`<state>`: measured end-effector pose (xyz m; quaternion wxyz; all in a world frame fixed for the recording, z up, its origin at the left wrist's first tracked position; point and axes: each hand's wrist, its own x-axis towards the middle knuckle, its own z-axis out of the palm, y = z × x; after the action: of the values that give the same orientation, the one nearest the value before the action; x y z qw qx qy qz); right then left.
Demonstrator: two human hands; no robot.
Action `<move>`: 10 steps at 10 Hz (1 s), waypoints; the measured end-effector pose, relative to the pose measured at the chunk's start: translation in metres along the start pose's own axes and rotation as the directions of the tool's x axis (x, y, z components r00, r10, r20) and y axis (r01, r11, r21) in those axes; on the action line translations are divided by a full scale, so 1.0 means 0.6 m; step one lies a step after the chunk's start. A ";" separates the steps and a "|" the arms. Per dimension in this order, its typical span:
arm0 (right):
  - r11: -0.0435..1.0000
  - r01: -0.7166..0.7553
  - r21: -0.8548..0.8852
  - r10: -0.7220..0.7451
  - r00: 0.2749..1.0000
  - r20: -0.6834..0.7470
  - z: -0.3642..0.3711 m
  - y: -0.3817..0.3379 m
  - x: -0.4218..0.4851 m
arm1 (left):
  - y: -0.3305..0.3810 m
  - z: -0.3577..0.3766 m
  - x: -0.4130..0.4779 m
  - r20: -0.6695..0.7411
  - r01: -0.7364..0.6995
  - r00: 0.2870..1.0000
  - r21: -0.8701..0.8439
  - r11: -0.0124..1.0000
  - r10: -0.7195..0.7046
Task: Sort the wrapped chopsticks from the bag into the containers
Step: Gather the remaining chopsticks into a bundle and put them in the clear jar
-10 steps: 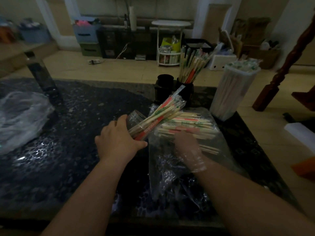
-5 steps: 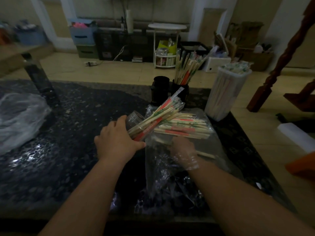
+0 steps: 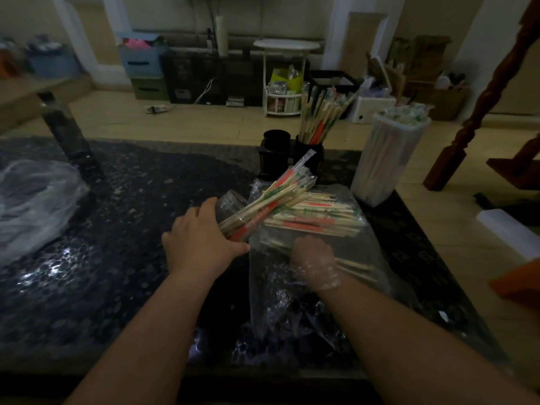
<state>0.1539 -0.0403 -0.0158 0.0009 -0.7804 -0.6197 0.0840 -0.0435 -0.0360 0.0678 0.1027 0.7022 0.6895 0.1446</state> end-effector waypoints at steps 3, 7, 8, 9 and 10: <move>0.998 0.064 -0.009 -0.064 0.998 -0.025 -0.028 -0.007 -0.065 | -0.001 -0.010 -0.007 0.004 -0.008 1.000 0.008 1.000 0.008; 1.000 0.000 0.010 -0.003 0.956 0.294 -0.104 -0.007 -0.170 | 0.001 -0.025 -0.038 -0.008 -0.039 0.999 0.019 0.999 0.039; 0.999 -0.001 0.039 -0.010 0.956 0.294 -0.123 -0.006 -0.190 | -0.003 -0.024 -0.044 -0.008 -0.056 0.998 0.018 0.998 0.056; 0.999 0.045 0.014 -0.047 0.970 0.238 -0.138 -0.005 -0.202 | -0.006 -0.022 -0.047 -0.022 -0.056 0.998 0.031 0.998 0.057; 0.994 0.104 0.013 -0.104 0.974 0.199 -0.162 -0.004 -0.204 | -0.009 -0.020 -0.047 -0.030 -0.044 0.998 0.059 0.997 0.046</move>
<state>0.1379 -0.1485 0.0959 -0.0559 -0.7345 -0.6566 0.1621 -0.0528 -0.0648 0.0756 0.0679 0.7179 0.6790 0.1376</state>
